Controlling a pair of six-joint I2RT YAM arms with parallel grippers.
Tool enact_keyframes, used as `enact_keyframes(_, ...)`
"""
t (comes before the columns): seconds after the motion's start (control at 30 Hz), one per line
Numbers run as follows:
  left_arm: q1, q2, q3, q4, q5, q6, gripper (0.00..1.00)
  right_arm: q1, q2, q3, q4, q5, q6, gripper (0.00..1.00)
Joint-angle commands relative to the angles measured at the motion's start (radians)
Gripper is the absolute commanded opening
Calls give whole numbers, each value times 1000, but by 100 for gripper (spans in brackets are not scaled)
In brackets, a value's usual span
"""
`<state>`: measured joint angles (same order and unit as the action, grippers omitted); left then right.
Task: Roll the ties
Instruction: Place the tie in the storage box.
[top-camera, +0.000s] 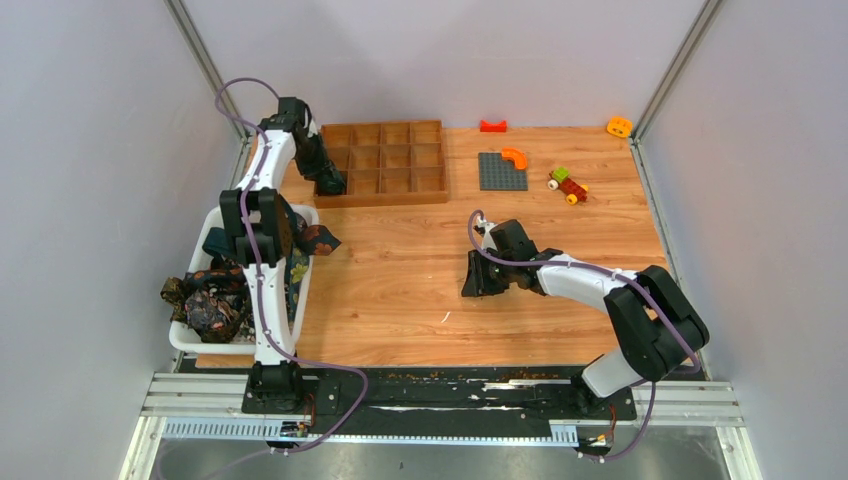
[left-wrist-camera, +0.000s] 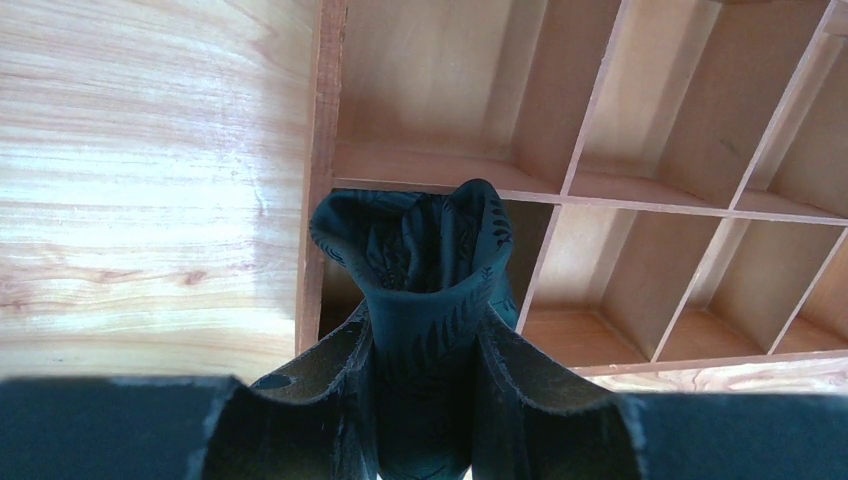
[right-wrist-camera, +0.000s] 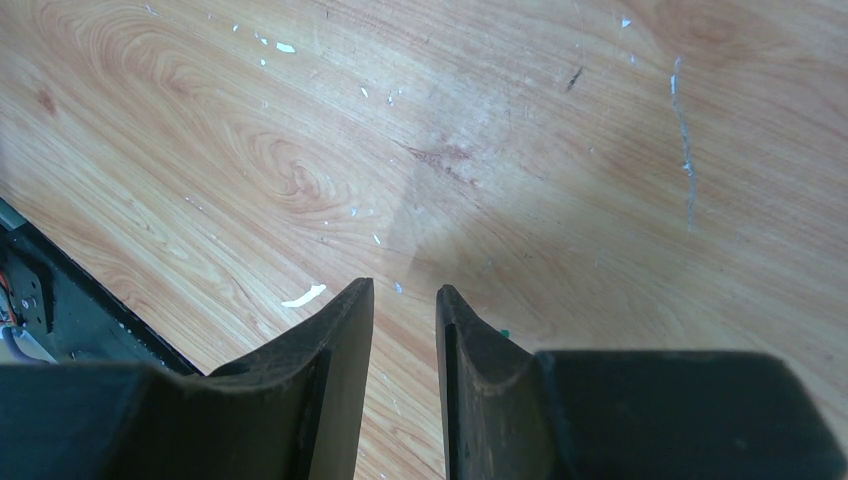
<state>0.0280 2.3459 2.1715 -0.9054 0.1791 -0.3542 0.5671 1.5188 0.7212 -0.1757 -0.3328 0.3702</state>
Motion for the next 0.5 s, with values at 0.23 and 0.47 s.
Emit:
enact_keyframes(0.23, -4, 22, -29, 61, -80, 13, 20, 3, 6, 36, 36, -17, -19, 30)
enact_keyframes(0.47, -52, 5, -96, 105, -106, 1, 37, 3, 10, 37, 35, -20, -21, 30)
